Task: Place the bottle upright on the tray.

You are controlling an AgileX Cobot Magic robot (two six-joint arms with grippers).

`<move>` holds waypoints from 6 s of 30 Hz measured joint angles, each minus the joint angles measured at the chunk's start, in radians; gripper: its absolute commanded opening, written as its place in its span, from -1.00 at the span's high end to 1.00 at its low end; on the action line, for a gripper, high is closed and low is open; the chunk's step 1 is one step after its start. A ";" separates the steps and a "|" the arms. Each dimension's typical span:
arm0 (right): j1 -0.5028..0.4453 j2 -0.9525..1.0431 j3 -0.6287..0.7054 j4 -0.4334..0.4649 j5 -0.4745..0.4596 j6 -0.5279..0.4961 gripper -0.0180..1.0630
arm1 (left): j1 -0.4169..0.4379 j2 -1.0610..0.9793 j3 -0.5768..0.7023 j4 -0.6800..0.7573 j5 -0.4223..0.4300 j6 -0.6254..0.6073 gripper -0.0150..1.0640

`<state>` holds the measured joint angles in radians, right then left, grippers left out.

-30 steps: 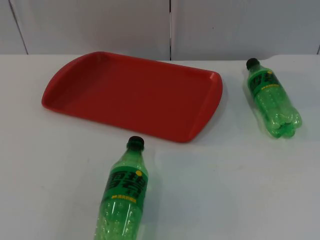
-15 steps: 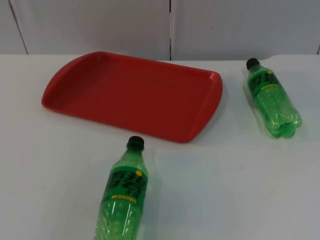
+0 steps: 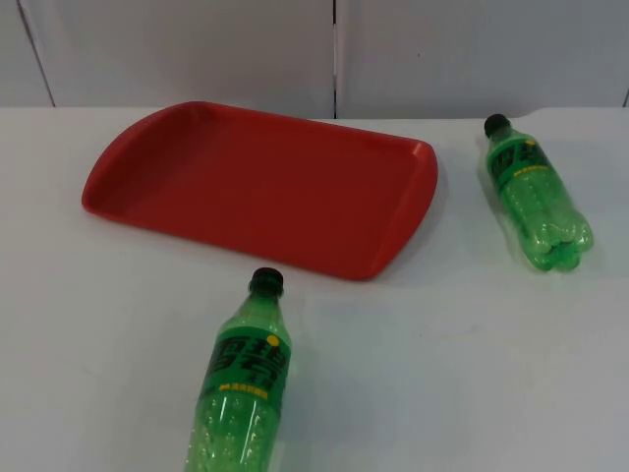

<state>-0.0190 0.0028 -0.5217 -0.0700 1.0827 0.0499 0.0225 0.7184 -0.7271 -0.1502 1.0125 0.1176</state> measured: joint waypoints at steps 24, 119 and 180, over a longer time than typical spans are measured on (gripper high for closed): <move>0.000 0.000 0.000 0.000 0.000 0.000 -0.96 | -0.007 0.290 -0.150 -0.166 -0.037 0.102 -0.97; 0.000 0.000 0.000 0.000 0.000 0.002 -0.96 | -0.604 1.349 -0.333 0.076 -0.530 -0.484 -0.80; 0.000 0.000 0.000 0.000 0.000 0.000 -0.96 | -0.337 0.583 -0.333 0.361 -0.986 -0.386 0.97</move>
<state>-0.0190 0.0028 -0.5217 -0.0700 1.0827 0.0499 -0.3145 1.3010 -1.0601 0.2109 0.0263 -0.2687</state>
